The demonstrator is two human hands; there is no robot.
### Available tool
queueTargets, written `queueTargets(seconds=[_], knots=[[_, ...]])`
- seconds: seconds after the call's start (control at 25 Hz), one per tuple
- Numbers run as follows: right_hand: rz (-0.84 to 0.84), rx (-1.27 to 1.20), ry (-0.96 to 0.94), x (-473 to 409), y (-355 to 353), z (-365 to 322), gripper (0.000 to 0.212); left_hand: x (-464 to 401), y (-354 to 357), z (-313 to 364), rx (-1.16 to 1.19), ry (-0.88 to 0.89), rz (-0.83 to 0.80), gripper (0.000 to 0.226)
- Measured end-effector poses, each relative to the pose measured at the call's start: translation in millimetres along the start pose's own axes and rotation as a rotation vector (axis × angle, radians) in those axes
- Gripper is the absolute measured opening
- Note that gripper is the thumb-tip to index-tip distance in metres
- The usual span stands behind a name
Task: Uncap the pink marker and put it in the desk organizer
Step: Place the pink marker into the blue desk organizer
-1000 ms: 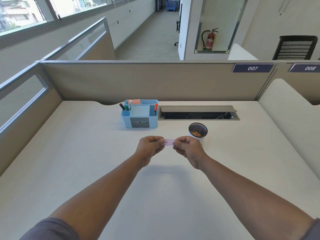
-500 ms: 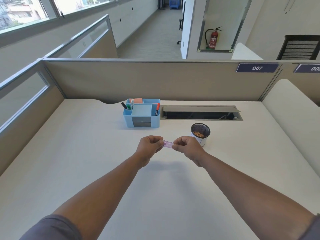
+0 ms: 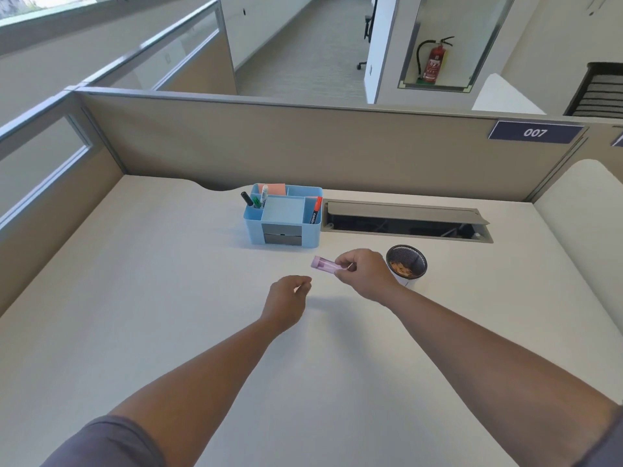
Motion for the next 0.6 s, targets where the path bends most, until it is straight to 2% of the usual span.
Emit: queueTargets(seconds=[0.24, 0.4, 0.6], knots=[[0.116, 0.038, -0.120, -69.5, -2.5, -37.8, 0.019, -27.5, 3.4, -40.3, -0.367, 0.201, -0.027, 0.024], [0.119, 0.094, -0.164, -117.8, 2.2, -56.8, 0.012, -42.8, 5.9, -60.0, -0.448, 0.295, 0.036, 0.025], [0.066, 0.173, -0.159, -156.8, 12.3, -68.8, 0.017, -64.5, 3.9, -60.2, -0.473, 0.355, 0.036, 0.029]])
Point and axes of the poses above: each hand's wrist, its own x-axis away from the middle knuckle, its own y-axis out of the palm, z = x × y, the point moved 3 cm from there along -x, towards the middle knuckle, and after that the axes turned 10 degrees about -z, right-handed, at the moved point
